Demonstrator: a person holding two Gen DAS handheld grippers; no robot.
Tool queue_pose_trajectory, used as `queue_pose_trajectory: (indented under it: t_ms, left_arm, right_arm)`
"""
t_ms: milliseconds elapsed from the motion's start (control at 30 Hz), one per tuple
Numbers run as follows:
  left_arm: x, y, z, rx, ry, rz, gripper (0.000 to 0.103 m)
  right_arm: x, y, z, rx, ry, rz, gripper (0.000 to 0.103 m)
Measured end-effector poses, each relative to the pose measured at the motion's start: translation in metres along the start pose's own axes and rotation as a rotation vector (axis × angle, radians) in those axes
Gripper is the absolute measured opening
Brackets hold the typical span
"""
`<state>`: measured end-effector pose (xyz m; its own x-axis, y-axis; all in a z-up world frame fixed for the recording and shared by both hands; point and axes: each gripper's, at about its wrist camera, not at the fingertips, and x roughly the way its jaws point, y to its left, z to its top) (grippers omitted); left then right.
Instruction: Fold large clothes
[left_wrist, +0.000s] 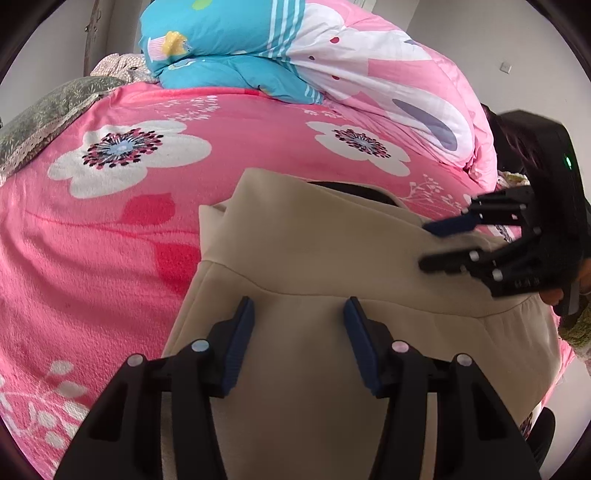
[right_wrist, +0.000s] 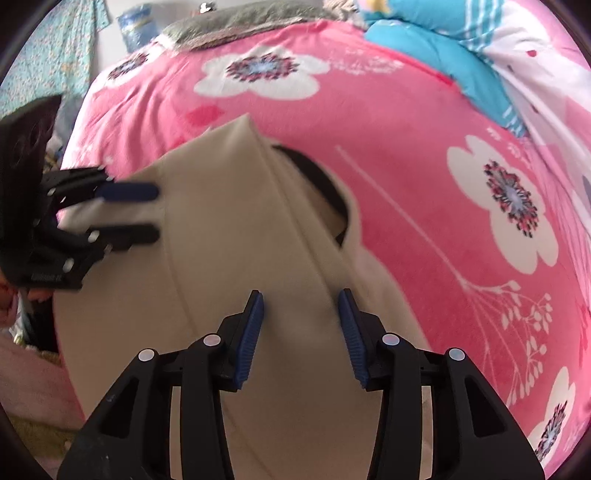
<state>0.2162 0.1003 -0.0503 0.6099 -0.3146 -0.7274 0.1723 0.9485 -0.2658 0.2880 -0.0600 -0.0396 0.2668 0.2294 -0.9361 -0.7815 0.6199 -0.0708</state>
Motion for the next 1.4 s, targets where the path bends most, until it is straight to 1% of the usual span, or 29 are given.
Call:
queue_pose_trajectory:
  t_ms: [33, 67, 133, 167, 200, 300, 400, 467, 533, 600, 667, 700, 733, 800, 833, 900, 933, 967, 1000, 1067, 1100, 1167, 1267, 1300, 1333, 1367, 1400]
  left_arm:
    - [0.0, 0.001, 0.0, -0.004, -0.001, -0.001, 0.05]
    - [0.001, 0.001, 0.0, -0.006, -0.001, -0.002, 0.05]
    - [0.0, 0.001, 0.0, -0.014, -0.005, -0.004, 0.049]
    - [-0.001, 0.001, 0.001, -0.019, -0.007, -0.005, 0.048]
    - [-0.003, 0.002, 0.003, -0.029, -0.011, -0.01, 0.048]
    - [-0.012, 0.005, 0.012, -0.05, -0.044, -0.018, 0.048]
    - [-0.018, 0.004, 0.023, -0.047, -0.072, -0.019, 0.048]
    - [-0.015, 0.003, 0.028, -0.031, -0.071, -0.002, 0.048]
    - [-0.003, 0.003, 0.028, -0.023, -0.039, 0.027, 0.048]
    - [0.007, 0.006, 0.025, -0.034, -0.002, 0.047, 0.048]
    - [0.016, 0.009, 0.021, -0.034, 0.017, 0.062, 0.047]
    - [0.018, 0.008, 0.02, -0.026, 0.018, 0.071, 0.047]
    - [0.019, 0.006, 0.019, -0.013, 0.017, 0.084, 0.047]
    - [0.019, 0.004, 0.019, 0.003, 0.017, 0.1, 0.047]
    - [0.02, 0.003, 0.019, 0.007, 0.017, 0.103, 0.047]
    - [0.021, 0.004, 0.018, 0.004, 0.018, 0.102, 0.047]
    - [0.02, 0.005, 0.018, 0.002, 0.018, 0.102, 0.047]
    - [0.021, 0.004, 0.018, 0.004, 0.018, 0.104, 0.047]
    - [0.021, 0.004, 0.018, 0.006, 0.018, 0.108, 0.047]
    - [0.021, 0.002, 0.018, 0.012, 0.018, 0.116, 0.047]
    - [0.021, 0.002, 0.018, 0.014, 0.019, 0.121, 0.047]
    - [0.022, 0.001, 0.018, 0.017, 0.02, 0.128, 0.047]
    - [0.023, 0.0, 0.018, 0.025, 0.02, 0.138, 0.047]
    - [0.023, -0.001, 0.018, 0.027, 0.021, 0.142, 0.047]
    - [0.024, -0.002, 0.018, 0.029, 0.023, 0.146, 0.047]
    - [0.024, -0.002, 0.018, 0.032, 0.024, 0.151, 0.047]
    - [0.025, -0.003, 0.018, 0.036, 0.025, 0.155, 0.047]
  right_arm:
    - [0.001, 0.003, -0.001, -0.015, 0.008, -0.01, 0.042]
    - [0.003, 0.006, -0.001, -0.024, 0.017, -0.024, 0.039]
    - [0.005, 0.008, 0.0, -0.018, 0.028, -0.032, 0.029]
    - [0.003, 0.01, 0.002, -0.017, 0.025, -0.038, 0.016]
    - [-0.005, 0.014, 0.005, -0.017, 0.006, -0.068, 0.007]
    - [-0.029, 0.021, 0.01, -0.017, -0.068, -0.149, 0.006]
    - [-0.04, 0.017, 0.014, 0.001, -0.105, -0.167, 0.006]
    - [-0.034, 0.012, 0.017, 0.01, -0.102, -0.175, 0.006]
    - [-0.018, 0.005, 0.02, 0.02, -0.079, -0.168, 0.006]
    - [0.009, 0.003, 0.017, 0.015, -0.036, -0.171, 0.007]
    - [0.02, 0.005, 0.015, 0.001, -0.02, -0.184, 0.007]
    - [0.016, 0.004, 0.014, 0.014, -0.033, -0.177, 0.009]
    - [0.009, 0.001, 0.013, 0.035, -0.044, -0.166, 0.013]
    - [-0.013, -0.009, 0.006, 0.105, -0.076, -0.188, 0.055]
    - [-0.037, -0.019, -0.005, 0.149, -0.128, -0.21, 0.058]
    - [-0.076, -0.037, -0.029, 0.241, -0.186, -0.205, 0.059]
    - [-0.092, -0.044, -0.042, 0.284, -0.207, -0.211, 0.061]
    - [-0.114, -0.053, -0.063, 0.339, -0.242, -0.226, 0.065]
    - [-0.13, -0.06, -0.083, 0.375, -0.263, -0.247, 0.065]
    - [-0.149, -0.066, -0.119, 0.421, -0.264, -0.302, 0.068]
    - [-0.153, -0.07, -0.14, 0.452, -0.256, -0.321, 0.069]
    - [-0.15, -0.078, -0.174, 0.523, -0.227, -0.32, 0.07]
    - [-0.13, -0.095, -0.221, 0.661, -0.166, -0.313, 0.069]
    - [-0.126, -0.098, -0.23, 0.694, -0.165, -0.305, 0.069]
    - [-0.12, -0.105, -0.242, 0.747, -0.178, -0.273, 0.069]
    - [-0.116, -0.11, -0.249, 0.79, -0.195, -0.239, 0.064]
    - [-0.112, -0.116, -0.254, 0.827, -0.209, -0.206, 0.051]
